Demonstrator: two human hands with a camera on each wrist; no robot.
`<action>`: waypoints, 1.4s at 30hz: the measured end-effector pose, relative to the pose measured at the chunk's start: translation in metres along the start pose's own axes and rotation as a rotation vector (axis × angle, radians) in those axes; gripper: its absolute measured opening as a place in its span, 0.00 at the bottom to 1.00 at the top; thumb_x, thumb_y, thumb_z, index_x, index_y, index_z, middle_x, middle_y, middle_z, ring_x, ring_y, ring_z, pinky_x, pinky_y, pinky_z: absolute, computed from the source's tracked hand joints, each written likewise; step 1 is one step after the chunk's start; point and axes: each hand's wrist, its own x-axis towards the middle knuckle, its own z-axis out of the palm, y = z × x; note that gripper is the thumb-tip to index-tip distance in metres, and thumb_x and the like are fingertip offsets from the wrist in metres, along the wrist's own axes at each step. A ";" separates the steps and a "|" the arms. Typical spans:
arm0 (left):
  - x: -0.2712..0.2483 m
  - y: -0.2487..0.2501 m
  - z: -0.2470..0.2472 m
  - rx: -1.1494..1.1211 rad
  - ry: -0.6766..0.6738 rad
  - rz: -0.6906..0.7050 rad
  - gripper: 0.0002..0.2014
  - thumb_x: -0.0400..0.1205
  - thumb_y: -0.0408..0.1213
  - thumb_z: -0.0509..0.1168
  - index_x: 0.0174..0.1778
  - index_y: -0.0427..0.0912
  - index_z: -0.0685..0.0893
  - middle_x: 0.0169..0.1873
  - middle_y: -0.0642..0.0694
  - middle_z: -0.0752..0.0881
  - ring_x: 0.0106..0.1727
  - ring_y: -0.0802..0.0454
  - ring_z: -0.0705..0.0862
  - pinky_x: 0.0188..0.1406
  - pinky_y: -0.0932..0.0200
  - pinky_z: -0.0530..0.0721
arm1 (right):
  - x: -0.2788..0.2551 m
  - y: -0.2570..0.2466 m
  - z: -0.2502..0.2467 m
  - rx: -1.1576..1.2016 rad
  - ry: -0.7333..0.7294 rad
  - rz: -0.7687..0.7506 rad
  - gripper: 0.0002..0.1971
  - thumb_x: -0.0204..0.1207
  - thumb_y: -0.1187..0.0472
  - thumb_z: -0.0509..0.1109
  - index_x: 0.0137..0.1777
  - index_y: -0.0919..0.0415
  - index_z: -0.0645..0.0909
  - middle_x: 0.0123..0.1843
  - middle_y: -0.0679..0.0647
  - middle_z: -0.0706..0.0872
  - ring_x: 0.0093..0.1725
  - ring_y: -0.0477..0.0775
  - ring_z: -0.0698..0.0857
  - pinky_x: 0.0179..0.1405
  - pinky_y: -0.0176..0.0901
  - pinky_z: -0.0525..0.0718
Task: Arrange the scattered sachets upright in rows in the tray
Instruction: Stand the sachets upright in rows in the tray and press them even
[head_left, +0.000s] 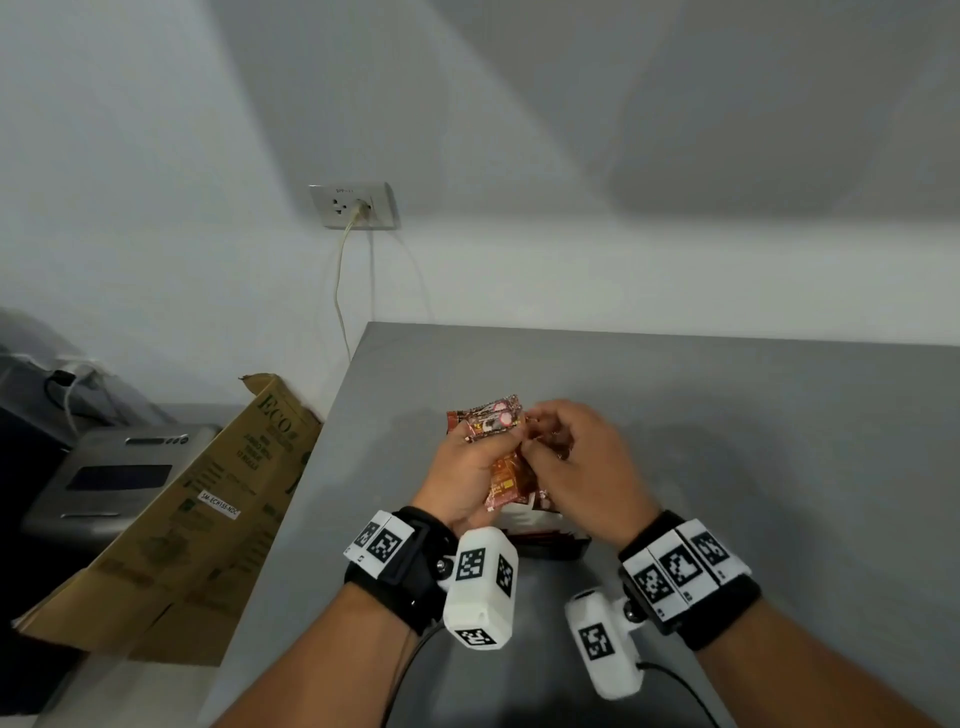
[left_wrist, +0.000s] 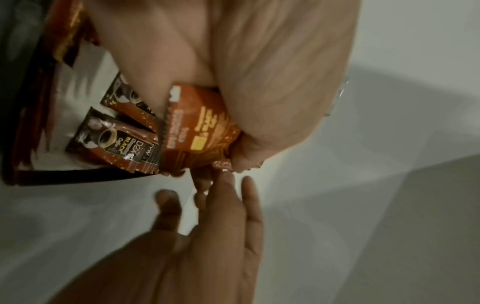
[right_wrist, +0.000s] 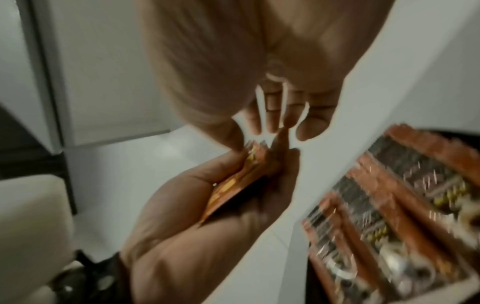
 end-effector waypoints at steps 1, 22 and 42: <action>0.000 0.001 0.000 -0.005 -0.011 -0.011 0.10 0.77 0.19 0.66 0.54 0.27 0.84 0.43 0.27 0.87 0.40 0.37 0.90 0.43 0.45 0.91 | 0.001 -0.001 -0.006 -0.050 -0.052 -0.070 0.25 0.71 0.58 0.77 0.69 0.49 0.80 0.66 0.42 0.81 0.62 0.38 0.81 0.67 0.46 0.83; -0.008 0.007 0.001 -0.075 -0.094 -0.160 0.27 0.70 0.23 0.64 0.68 0.32 0.78 0.50 0.29 0.84 0.46 0.37 0.88 0.44 0.46 0.90 | 0.016 -0.009 -0.019 -0.365 -0.456 -0.193 0.52 0.63 0.43 0.80 0.85 0.49 0.57 0.69 0.42 0.68 0.70 0.42 0.69 0.74 0.43 0.72; 0.000 0.009 -0.002 0.105 0.050 -0.148 0.15 0.73 0.36 0.76 0.53 0.37 0.84 0.47 0.32 0.87 0.37 0.45 0.86 0.31 0.56 0.84 | 0.004 0.004 -0.018 -0.136 0.075 -0.213 0.15 0.60 0.78 0.78 0.37 0.57 0.81 0.46 0.46 0.79 0.46 0.36 0.79 0.43 0.19 0.73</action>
